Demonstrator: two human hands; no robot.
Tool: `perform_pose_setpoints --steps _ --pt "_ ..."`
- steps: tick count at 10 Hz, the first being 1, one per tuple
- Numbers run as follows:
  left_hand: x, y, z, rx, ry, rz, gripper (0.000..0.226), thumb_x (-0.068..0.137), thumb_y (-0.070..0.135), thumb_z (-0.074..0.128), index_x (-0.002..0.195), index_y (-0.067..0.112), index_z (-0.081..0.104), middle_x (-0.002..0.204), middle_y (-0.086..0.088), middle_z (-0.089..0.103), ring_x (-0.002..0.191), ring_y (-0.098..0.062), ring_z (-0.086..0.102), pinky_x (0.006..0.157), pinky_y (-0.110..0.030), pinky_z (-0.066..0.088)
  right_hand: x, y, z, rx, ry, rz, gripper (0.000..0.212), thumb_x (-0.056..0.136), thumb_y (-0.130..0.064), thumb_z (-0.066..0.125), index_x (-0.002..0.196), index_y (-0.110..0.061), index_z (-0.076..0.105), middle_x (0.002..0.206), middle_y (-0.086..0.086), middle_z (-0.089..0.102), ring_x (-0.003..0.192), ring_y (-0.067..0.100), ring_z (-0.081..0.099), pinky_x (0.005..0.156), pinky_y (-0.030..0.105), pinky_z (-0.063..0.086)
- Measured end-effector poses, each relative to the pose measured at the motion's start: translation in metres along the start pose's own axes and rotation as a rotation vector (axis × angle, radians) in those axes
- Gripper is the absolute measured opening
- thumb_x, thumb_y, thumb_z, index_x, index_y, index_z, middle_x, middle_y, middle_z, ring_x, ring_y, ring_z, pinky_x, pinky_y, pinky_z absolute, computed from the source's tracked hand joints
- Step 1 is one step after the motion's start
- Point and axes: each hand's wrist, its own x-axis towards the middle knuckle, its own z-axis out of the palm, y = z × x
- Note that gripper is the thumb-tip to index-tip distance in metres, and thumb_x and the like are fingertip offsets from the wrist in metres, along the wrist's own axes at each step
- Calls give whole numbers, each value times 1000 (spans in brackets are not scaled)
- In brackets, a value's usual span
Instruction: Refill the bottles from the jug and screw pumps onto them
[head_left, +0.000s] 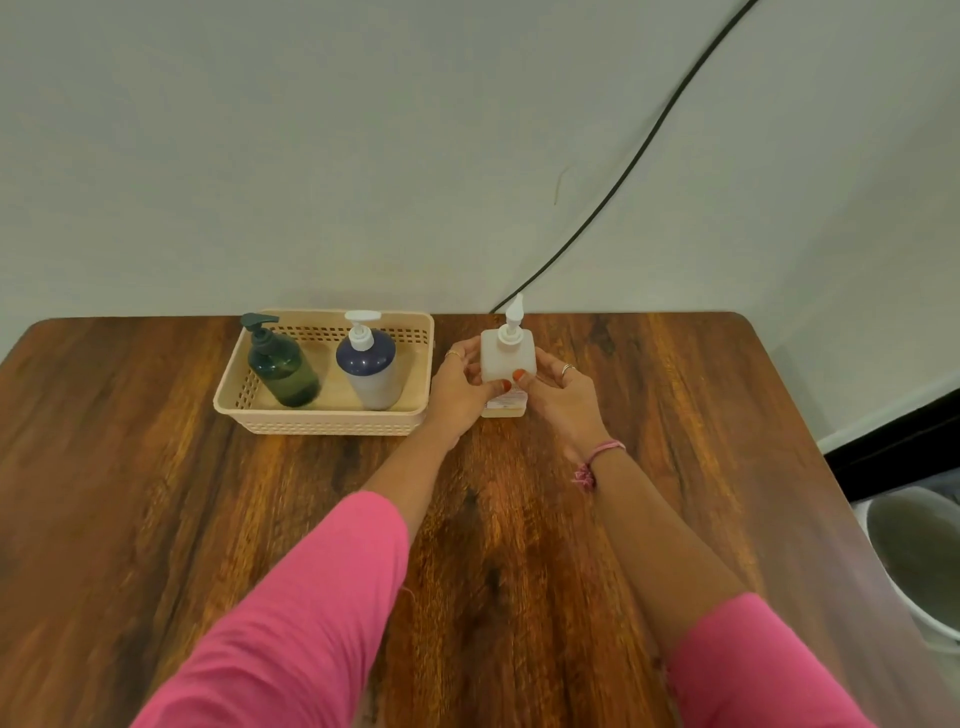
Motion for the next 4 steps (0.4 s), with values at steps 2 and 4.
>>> perform_pose_setpoints --steps 2,4 --pt "-1 1 3 54 -15 14 70 80 3 72 141 15 39 137 -3 53 123 -14 50 99 -26 44 -2 -2 4 -22 24 7 52 87 -21 68 136 -17 50 128 1 62 111 14 60 96 37 50" --pt "-12 4 2 236 30 13 75 84 10 70 147 14 30 149 -6 41 137 -21 39 112 -42 36 -15 -14 11 -166 70 -9 59 91 -22 61 144 -13 36 143 5 47 129 19 45 106 37 39"
